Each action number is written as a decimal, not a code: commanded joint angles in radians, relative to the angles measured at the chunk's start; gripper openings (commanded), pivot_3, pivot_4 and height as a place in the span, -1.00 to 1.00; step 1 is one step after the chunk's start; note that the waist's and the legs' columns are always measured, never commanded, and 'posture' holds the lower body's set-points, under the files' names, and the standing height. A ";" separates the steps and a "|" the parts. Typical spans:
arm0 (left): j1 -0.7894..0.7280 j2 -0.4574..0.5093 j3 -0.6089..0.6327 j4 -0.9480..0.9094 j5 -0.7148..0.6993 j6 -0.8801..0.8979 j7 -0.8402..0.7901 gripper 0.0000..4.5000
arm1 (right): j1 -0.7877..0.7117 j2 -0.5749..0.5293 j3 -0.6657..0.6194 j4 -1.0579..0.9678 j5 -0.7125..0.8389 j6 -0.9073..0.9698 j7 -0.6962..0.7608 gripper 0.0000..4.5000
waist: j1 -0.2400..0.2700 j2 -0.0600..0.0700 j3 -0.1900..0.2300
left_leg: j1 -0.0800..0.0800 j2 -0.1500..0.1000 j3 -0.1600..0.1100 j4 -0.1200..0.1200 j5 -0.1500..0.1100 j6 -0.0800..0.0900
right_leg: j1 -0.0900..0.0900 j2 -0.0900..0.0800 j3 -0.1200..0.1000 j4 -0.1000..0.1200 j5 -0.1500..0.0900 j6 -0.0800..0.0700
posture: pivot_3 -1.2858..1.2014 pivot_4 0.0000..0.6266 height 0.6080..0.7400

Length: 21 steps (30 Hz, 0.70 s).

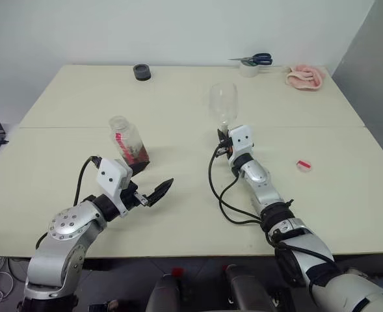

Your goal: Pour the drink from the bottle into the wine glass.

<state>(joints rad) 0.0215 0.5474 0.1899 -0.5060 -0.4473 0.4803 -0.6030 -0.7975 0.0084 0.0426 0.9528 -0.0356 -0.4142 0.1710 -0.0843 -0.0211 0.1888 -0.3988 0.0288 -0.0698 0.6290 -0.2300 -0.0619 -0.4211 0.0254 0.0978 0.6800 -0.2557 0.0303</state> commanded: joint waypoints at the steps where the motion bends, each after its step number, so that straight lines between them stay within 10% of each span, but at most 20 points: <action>1: 0.012 0.013 0.032 -0.066 -0.018 0.008 0.016 1.00 | 0.002 0.035 0.015 0.032 -0.010 -0.030 0.011 -0.93 | -0.003 0.000 0.000 | 0.000 0.000 0.000 0.000 0.000 0.000 | 0.000 0.000 0.000 0.000 0.000 0.000 | 0.03 -0.52 1.00; 21: -0.015 0.023 0.014 -0.044 -0.008 0.009 0.024 1.00 | 0.088 -0.001 0.041 0.059 -0.018 0.108 0.224 -0.93 | -0.005 -0.004 -0.004 | 0.016 0.001 0.000 -0.001 -0.002 -0.001 | 0.014 0.001 0.000 -0.001 -0.006 0.002 | 0.03 -0.52 1.00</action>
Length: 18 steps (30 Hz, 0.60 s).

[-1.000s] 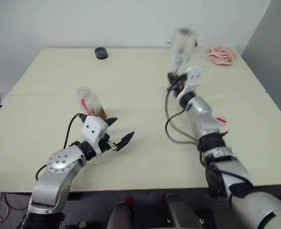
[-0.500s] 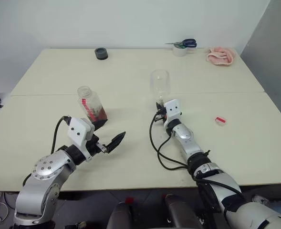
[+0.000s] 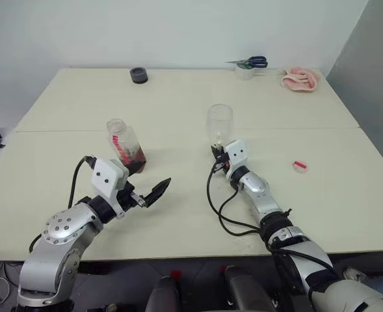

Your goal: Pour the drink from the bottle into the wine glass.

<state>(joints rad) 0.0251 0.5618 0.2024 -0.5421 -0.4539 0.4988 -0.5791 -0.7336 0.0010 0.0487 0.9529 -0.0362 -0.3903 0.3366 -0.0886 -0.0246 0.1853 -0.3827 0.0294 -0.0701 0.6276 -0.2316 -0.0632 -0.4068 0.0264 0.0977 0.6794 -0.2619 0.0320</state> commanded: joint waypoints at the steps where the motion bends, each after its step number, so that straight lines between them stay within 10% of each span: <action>1: -0.022 0.008 0.001 -0.006 -0.001 -0.010 0.000 1.00 | 0.018 0.008 0.037 0.063 -0.021 0.094 0.058 -0.93 | 0.000 0.000 0.000 | 0.001 0.000 0.000 0.000 0.000 0.000 | 0.001 0.000 0.000 0.000 0.000 0.000 | 0.03 -0.52 1.00; 5: -0.032 0.009 -0.001 0.005 0.002 -0.012 -0.003 1.00 | 0.004 0.013 0.024 0.070 -0.010 0.110 0.067 -0.93 | -0.003 -0.002 -0.002 | 0.002 0.001 0.000 0.000 0.000 -0.001 | 0.001 0.001 0.000 0.000 -0.001 0.000 | 0.03 -0.52 1.00; 16: -0.046 0.010 -0.008 0.024 0.008 -0.018 -0.008 1.00 | 0.015 -0.003 0.025 0.039 -0.012 0.090 0.092 0.96 | -0.002 -0.004 -0.002 | 0.002 0.002 0.000 0.000 -0.001 -0.001 | 0.001 0.002 0.000 0.000 -0.001 0.000 | 0.03 -0.52 1.00; 18: -0.046 0.011 -0.006 0.030 0.008 -0.020 -0.012 1.00 | 0.024 -0.008 0.029 0.004 -0.010 0.090 0.107 0.98 | -0.001 -0.003 -0.002 | 0.001 0.002 0.000 0.000 -0.001 -0.001 | 0.001 0.002 0.000 0.000 -0.001 0.000 | 0.03 -0.52 1.00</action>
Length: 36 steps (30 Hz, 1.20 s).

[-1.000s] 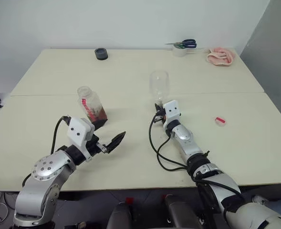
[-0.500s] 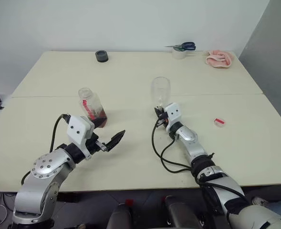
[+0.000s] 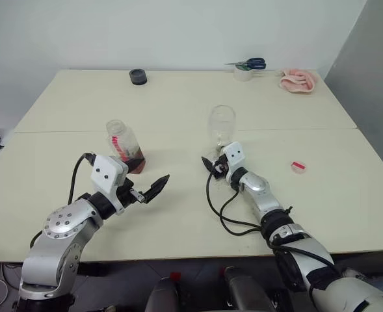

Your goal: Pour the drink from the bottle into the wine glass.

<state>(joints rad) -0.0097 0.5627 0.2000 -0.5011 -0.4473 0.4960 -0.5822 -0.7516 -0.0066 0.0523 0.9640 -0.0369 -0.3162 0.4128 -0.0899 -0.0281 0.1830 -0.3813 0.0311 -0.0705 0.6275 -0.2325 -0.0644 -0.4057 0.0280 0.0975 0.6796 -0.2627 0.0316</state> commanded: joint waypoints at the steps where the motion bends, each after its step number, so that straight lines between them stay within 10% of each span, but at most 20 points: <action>1: -0.012 0.011 -0.002 -0.007 0.002 -0.019 -0.010 1.00 | 0.047 -0.006 0.030 -0.027 -0.010 0.017 0.039 0.98 | 0.000 0.000 0.000 | 0.000 0.000 0.000 0.000 0.000 0.000 | 0.000 0.000 0.000 0.000 0.000 0.000 | 0.03 -0.52 1.00; 16: 0.151 -0.183 0.034 0.037 0.057 -0.161 0.135 1.00 | 0.268 -0.453 0.090 -0.893 0.096 0.648 0.461 0.98 | 0.024 0.000 0.001 | -0.003 -0.004 0.000 0.002 -0.001 -0.001 | 0.000 -0.006 -0.001 -0.002 -0.002 0.004 | 0.03 -0.52 1.00; 26: 0.121 -0.157 0.080 0.106 0.078 -0.213 0.133 1.00 | 0.119 -0.685 0.001 -1.033 0.259 0.883 0.646 0.98 | 0.018 0.001 0.003 | -0.005 -0.003 0.001 0.000 -0.001 -0.002 | -0.002 -0.004 0.000 -0.004 -0.002 0.004 | 0.03 -0.52 1.00; 36: -0.001 -0.059 0.159 0.032 -0.009 -0.088 0.158 1.00 | -0.357 -0.788 -0.151 -1.080 0.625 1.201 0.767 0.98 | 0.016 0.003 0.008 | -0.010 -0.002 -0.002 0.001 -0.002 -0.002 | -0.006 -0.003 -0.003 -0.004 -0.002 0.004 | 0.03 -0.52 1.00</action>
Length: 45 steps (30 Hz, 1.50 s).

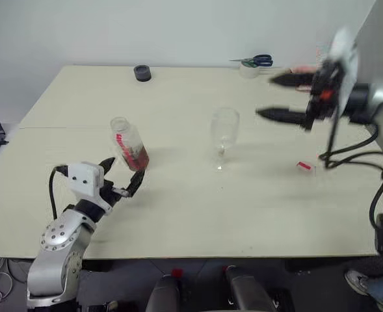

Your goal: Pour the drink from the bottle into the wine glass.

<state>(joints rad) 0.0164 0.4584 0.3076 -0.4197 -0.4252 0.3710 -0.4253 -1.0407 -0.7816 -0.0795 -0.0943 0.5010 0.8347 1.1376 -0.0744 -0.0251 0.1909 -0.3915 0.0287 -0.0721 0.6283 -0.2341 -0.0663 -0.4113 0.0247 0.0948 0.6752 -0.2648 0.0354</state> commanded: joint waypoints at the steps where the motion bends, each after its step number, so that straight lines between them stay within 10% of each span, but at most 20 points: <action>1: -0.034 0.056 0.055 -0.049 -0.035 0.047 0.002 1.00 | -0.086 -0.007 -0.016 -0.021 0.106 0.064 0.043 0.98 | 0.000 0.000 0.000 | 0.000 0.000 0.000 0.000 0.000 0.000 | 0.000 0.000 0.000 0.000 0.000 0.000 | 0.03 -0.52 1.00; 36: -0.401 0.031 -0.097 0.444 0.117 -0.174 -0.064 1.00 | -0.062 0.034 0.181 -0.110 0.056 0.057 -0.059 0.98 | 0.018 0.000 0.000 | -0.009 -0.001 0.001 0.001 0.000 0.000 | -0.009 -0.002 0.000 0.003 0.003 -0.003 | 0.03 -0.52 1.00; 45: -0.415 0.018 -0.094 0.482 0.117 -0.242 -0.084 -0.08 | -0.046 0.027 0.183 -0.137 0.056 0.073 -0.079 1.00 | 0.017 0.000 0.000 | -0.009 -0.001 0.001 0.002 0.000 0.000 | -0.009 -0.002 0.000 0.004 0.003 -0.004 | 0.03 -0.52 1.00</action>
<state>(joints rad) -0.3798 0.4740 0.2016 0.0739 -0.3092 0.1605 -0.5074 -1.0797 -0.7395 0.1194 -0.1999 0.5599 0.9086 1.0671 -0.0569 -0.0251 0.1910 -0.4005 0.0277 -0.0714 0.6300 -0.2343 -0.0661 -0.4208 0.0229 0.0945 0.6790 -0.2616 0.0313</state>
